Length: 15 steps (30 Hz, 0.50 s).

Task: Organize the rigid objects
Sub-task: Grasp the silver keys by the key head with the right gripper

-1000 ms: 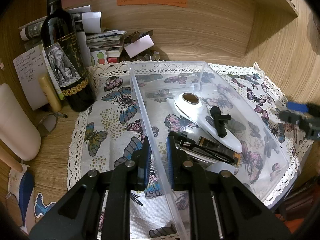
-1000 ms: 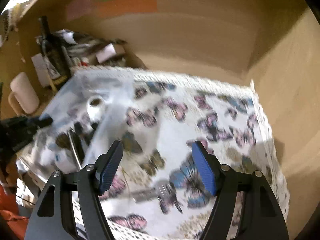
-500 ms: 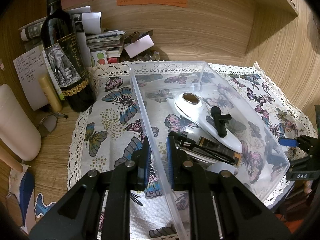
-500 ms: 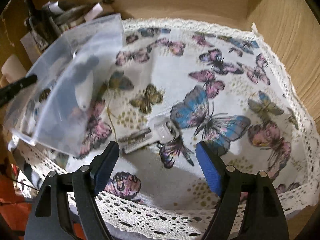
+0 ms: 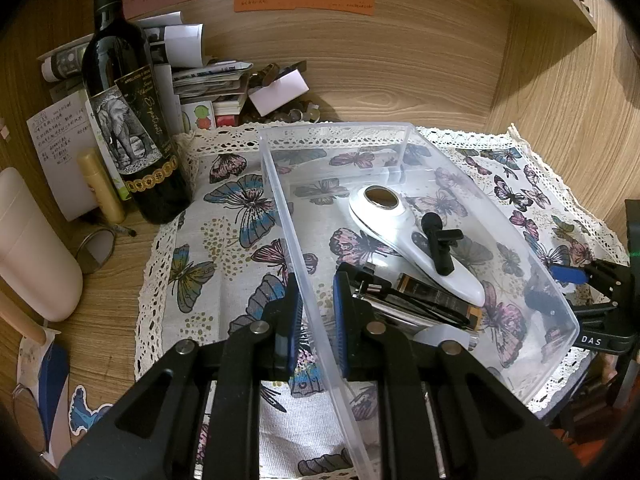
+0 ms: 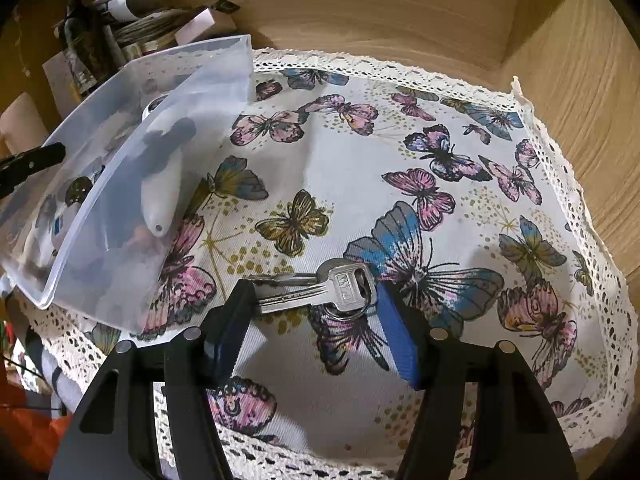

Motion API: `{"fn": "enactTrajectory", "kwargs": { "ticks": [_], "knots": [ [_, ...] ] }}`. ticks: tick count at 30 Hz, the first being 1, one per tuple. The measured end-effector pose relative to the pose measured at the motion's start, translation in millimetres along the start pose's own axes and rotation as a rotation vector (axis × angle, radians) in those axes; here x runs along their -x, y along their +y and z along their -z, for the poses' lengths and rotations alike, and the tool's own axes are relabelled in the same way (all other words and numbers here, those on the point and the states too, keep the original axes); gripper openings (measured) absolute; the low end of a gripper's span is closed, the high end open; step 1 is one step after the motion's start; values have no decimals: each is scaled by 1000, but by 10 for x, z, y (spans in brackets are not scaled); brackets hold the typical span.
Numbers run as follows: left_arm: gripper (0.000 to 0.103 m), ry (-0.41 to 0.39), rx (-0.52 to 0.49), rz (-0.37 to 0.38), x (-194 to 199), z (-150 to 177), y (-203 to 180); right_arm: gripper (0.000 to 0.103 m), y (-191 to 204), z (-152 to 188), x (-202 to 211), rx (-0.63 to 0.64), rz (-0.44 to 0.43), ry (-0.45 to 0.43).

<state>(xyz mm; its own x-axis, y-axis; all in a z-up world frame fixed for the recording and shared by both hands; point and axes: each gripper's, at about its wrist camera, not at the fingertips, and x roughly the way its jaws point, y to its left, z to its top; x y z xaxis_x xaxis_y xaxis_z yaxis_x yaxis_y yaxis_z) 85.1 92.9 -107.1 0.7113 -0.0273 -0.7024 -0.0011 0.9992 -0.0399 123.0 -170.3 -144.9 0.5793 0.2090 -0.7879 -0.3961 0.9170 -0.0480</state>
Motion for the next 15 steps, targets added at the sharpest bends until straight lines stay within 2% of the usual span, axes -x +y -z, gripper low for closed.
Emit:
{"fn": "enactTrajectory", "kwargs": {
  "ticks": [7, 15],
  "knots": [
    [14, 0, 3, 2, -2, 2, 5, 59, -32, -115, 156, -15, 16, -56],
    [14, -1, 4, 5, -2, 1, 7, 59, -9, -396, 553, -5, 41, -204]
  ]
}}
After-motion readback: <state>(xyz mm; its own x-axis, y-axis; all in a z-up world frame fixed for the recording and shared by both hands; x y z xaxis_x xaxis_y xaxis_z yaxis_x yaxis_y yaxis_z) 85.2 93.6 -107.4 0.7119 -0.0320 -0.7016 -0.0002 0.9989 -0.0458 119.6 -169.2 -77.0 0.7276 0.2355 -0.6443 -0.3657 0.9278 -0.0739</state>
